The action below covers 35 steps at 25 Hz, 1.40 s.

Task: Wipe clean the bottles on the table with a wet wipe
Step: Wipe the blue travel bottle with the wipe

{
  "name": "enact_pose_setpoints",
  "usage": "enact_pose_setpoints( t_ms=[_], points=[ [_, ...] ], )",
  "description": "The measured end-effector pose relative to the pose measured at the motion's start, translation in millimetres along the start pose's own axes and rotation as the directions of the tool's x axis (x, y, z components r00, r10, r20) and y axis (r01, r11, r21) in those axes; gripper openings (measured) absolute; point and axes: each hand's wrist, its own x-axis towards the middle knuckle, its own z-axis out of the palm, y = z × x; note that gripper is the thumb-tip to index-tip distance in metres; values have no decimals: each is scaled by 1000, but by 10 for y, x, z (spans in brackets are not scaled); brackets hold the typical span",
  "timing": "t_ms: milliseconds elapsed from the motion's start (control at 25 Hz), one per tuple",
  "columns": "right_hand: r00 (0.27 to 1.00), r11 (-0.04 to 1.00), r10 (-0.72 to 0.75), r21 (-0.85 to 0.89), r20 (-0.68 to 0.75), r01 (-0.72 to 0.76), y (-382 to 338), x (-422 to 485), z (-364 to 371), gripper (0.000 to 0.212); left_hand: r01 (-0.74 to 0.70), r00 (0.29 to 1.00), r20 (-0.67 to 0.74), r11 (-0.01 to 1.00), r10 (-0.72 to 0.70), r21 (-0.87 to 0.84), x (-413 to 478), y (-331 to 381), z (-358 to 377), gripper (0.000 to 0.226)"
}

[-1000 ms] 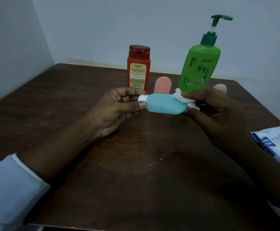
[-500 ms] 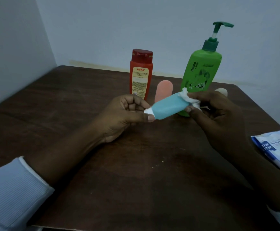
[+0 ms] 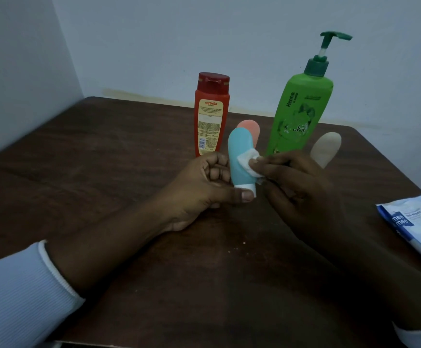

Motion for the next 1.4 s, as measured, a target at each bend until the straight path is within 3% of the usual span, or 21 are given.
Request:
enact_pose_setpoints(
  t_ms=[200, 360, 560, 720, 840, 960, 1200, 1400],
  points=[
    [998, 999, -2, 42, 69, -1, -7, 22, -25, 29, 37, 999, 27, 978, -32, -204, 11, 28, -23, 51],
    [991, 999, 11, 38, 136, -17, 34, 8, -96, 29, 125, 991, 68, 963, -111, -238, 42, 143, -132, 50],
    [991, 998, 48, -33, -125, -53, 76, 27, -224, 22, 172, 984, 41, 985, -172, -8, 50, 216, -244, 24],
    [987, 995, 56, -68, -150, -67, 104, 37, -239, 23, 237, 968, 39, 955, -248, 176, 58, 224, -290, 27],
    [997, 997, 53, -58, -58, -56, 121, 31, -207, 24, 196, 974, 49, 928, -222, 317, 84, 176, -298, 29],
    [992, 997, 16, -76, 128, -6, 123, 18, -127, 27, 196, 970, 76, 927, -231, 320, 106, 141, -300, 33],
    [873, 999, 5, 42, 488, -30, 125, 22, -61, 39, 196, 954, 169, 943, -246, 267, 109, 132, -371, 28],
    [849, 987, -13, 145, 528, -75, 193, 44, -179, 36, 109, 981, 127, 955, -149, 276, 124, 126, -386, 25]
  ],
)
